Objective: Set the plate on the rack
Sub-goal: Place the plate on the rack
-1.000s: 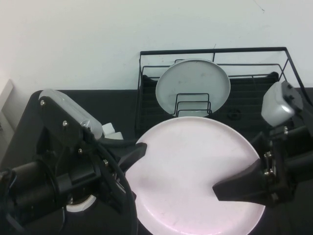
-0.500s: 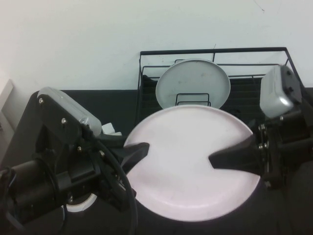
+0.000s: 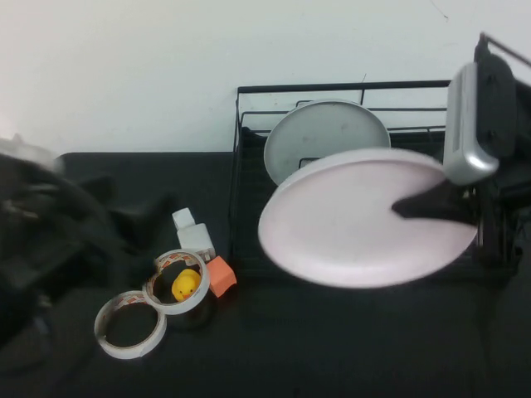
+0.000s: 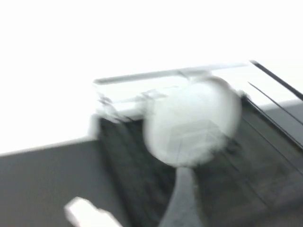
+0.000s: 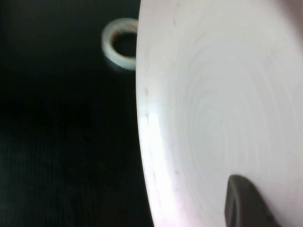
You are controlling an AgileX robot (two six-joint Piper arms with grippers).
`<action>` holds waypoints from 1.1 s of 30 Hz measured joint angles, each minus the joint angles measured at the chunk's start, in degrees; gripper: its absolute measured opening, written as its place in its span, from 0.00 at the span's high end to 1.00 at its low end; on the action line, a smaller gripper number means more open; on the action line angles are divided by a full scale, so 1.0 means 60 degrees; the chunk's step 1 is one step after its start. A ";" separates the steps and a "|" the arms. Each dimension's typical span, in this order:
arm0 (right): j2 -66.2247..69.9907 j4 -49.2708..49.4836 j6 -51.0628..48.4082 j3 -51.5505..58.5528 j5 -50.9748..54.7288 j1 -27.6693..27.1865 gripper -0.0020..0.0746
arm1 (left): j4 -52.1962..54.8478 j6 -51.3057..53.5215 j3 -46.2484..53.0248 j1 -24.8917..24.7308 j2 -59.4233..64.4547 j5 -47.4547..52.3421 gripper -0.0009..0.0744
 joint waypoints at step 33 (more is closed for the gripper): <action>0.7408 -0.1386 0.1049 -0.9705 0.0845 -0.0456 0.78 | -0.0182 -0.3812 0.4551 0.0000 -0.6762 0.0691 0.99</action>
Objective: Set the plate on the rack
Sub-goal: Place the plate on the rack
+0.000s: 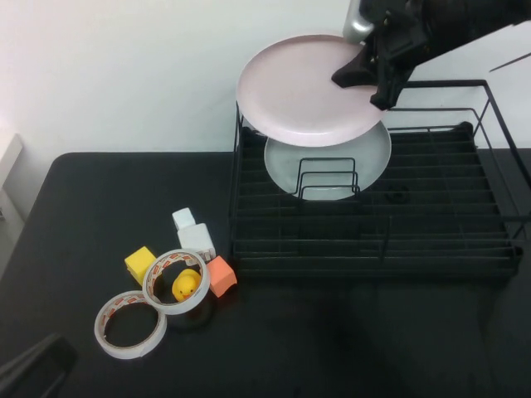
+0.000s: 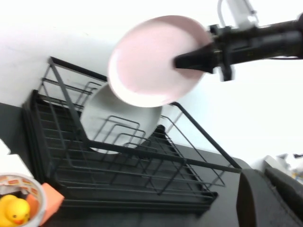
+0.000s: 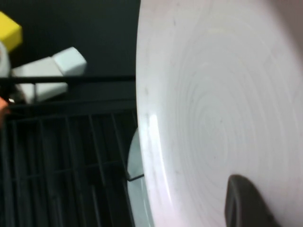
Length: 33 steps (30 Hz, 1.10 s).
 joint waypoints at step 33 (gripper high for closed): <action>0.0715 -0.1130 0.0462 -0.0023 -0.0394 0.0000 0.78 | 0.0062 -0.0063 0.0015 0.0000 0.0000 0.0434 0.99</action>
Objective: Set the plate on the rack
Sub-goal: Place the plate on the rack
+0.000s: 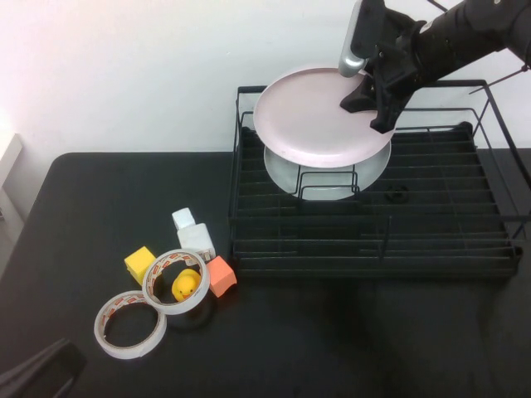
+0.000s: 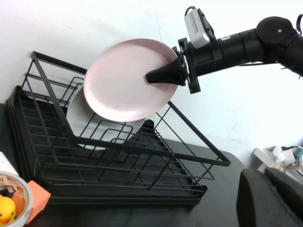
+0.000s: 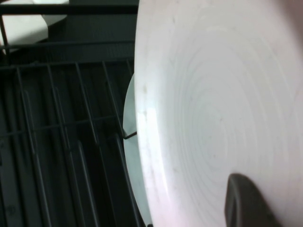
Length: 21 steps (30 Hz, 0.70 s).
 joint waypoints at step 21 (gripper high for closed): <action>0.0554 -0.0284 0.0761 -0.0005 -0.0115 0.0000 0.73 | 0.0000 0.0059 0.0046 0.0000 0.0000 0.0000 0.99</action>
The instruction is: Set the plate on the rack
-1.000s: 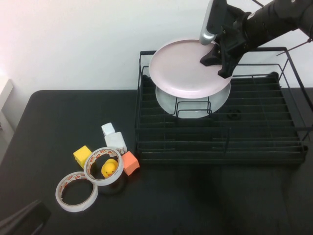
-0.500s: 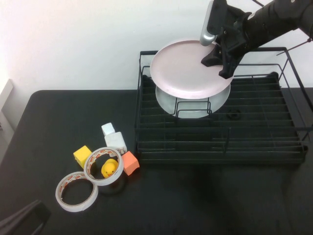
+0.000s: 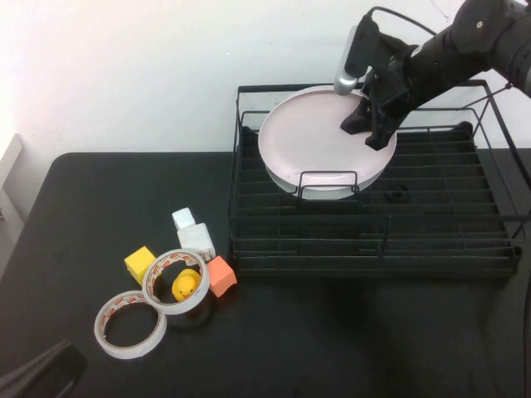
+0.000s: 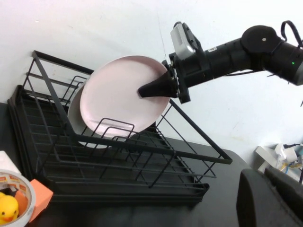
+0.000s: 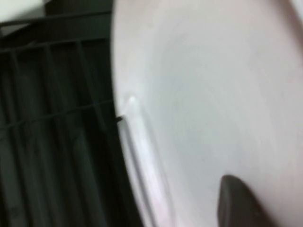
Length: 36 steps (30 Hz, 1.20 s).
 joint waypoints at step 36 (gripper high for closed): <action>-0.3633 -0.2476 0.5595 0.0001 0.0885 0.0000 0.98 | 0.0000 0.0514 0.0141 0.0000 0.0000 -0.0711 0.99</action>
